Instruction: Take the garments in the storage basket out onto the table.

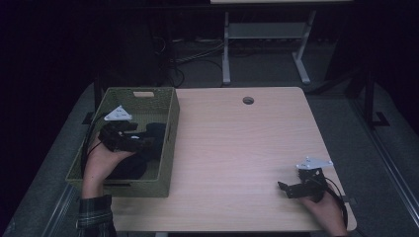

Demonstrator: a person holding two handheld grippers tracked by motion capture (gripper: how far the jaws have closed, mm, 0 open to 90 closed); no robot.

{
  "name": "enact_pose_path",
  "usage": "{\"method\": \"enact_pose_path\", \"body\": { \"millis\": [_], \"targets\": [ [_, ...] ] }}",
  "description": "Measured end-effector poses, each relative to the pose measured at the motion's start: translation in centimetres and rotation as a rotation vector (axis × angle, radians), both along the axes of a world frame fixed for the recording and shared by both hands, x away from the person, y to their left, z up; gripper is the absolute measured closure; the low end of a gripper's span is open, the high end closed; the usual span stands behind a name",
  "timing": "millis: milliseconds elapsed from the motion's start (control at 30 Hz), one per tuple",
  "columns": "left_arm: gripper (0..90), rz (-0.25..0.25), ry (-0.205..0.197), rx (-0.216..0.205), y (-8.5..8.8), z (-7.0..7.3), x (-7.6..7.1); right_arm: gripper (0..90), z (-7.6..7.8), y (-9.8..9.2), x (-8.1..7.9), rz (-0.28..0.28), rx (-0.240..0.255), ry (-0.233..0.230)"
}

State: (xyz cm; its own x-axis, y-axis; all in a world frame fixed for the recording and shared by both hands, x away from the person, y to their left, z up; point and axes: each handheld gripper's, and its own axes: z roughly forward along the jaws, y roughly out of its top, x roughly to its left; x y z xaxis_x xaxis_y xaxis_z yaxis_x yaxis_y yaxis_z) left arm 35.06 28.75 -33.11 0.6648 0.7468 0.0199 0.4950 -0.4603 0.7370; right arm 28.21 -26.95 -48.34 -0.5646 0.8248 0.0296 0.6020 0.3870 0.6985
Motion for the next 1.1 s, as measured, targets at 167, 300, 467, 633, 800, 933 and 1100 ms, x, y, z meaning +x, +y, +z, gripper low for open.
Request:
{"method": "enact_pose_path", "body": {
  "millis": [167, 300, 467, 633, 800, 933, 1100],
  "targets": [
    [14.7, 0.02, 0.0, 0.013, 0.7, -0.6, 0.3, 0.0, 0.0, 0.0, 0.0, 0.0, 0.0, 0.0],
    [14.7, 0.023, 0.012, 0.024, 1.1, -1.2, 0.7, 0.0, 0.0, 0.0, 0.0, -0.001, -0.001, 0.0],
    [14.7, 0.03, 0.046, 0.053, 1.6, -2.4, 1.3, 0.0, 0.0, 0.0, 0.0, 0.0, 0.0, 0.0],
    [14.8, 0.041, 0.076, 0.067, 1.8, -3.2, 1.7, 0.0, 0.0, 0.0, 0.0, -0.001, -0.001, 0.0],
    [14.7, 0.045, 0.119, 0.1, 2.0, -4.2, 2.1, 0.0, 0.0, 0.0, 0.0, -0.001, -0.001, 0.0],
    [14.7, 0.044, 0.147, 0.116, 2.1, -5.1, 2.4, 0.0, 0.0, 0.0, 0.0, -0.001, -0.001, 0.0],
    [14.7, 0.043, 0.17, 0.129, 2.1, -5.7, 2.6, 0.0, 0.0, 0.0, 0.0, -0.001, -0.001, 0.0]
  ]
}}
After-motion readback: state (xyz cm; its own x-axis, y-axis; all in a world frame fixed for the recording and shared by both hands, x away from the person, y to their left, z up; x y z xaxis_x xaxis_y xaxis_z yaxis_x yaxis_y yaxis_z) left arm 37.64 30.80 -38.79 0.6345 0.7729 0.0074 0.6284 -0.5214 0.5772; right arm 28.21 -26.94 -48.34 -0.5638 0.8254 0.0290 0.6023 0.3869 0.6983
